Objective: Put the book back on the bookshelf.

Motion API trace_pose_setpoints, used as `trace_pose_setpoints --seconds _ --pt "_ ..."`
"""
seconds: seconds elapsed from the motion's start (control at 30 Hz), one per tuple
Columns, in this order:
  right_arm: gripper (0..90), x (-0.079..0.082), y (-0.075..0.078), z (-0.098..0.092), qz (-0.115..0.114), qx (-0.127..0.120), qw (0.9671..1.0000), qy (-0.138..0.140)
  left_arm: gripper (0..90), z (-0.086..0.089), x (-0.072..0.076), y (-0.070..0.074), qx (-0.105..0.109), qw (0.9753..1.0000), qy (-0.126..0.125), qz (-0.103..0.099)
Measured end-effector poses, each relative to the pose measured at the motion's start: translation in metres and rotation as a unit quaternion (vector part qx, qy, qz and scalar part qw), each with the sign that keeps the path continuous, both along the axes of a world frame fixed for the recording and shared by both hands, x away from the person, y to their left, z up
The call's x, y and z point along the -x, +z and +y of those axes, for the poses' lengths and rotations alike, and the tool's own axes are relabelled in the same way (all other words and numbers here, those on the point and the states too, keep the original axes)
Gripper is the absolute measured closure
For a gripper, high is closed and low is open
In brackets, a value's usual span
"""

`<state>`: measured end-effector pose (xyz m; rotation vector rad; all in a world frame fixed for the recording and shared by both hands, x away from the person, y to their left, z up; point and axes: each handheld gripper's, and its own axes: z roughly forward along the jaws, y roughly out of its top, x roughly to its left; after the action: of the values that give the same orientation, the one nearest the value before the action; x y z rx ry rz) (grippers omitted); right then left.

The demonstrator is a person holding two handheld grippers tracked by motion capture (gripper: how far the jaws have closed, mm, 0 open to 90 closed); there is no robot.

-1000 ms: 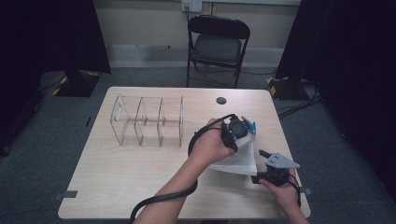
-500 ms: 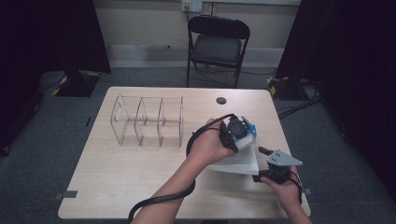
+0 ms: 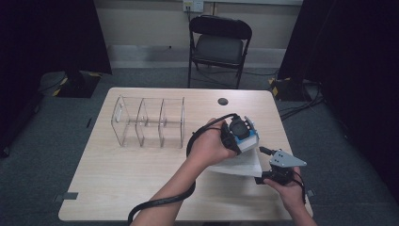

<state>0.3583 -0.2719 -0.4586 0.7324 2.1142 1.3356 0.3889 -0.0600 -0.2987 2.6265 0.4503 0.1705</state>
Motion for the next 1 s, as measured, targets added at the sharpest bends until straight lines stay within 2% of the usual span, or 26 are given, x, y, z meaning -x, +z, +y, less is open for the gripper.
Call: trace_pose_setpoints --seconds 0.4,0.47,0.63,0.8,1.0 --pt "9.8 0.006 0.013 0.000 -0.012 0.004 0.9997 0.019 76.2 0.000 0.007 0.011 -0.003 0.9999 -0.013 -0.007" --pt "9.8 0.007 0.014 0.001 -0.012 0.008 0.9996 0.022 76.3 -0.001 0.008 0.012 -0.010 0.9998 -0.014 -0.008" --pt "9.6 0.009 0.017 0.000 -0.014 0.003 0.9997 0.021 76.3 0.000 0.009 0.016 -0.003 0.9998 -0.018 -0.007" --pt "9.6 0.014 0.026 0.000 -0.015 0.000 0.9996 0.025 76.2 0.000 0.011 0.025 0.001 0.9998 -0.019 -0.003" --pt "9.6 0.015 0.032 0.000 -0.025 0.003 0.9994 0.024 76.2 -0.006 0.013 0.024 -0.008 0.9992 -0.040 -0.003"
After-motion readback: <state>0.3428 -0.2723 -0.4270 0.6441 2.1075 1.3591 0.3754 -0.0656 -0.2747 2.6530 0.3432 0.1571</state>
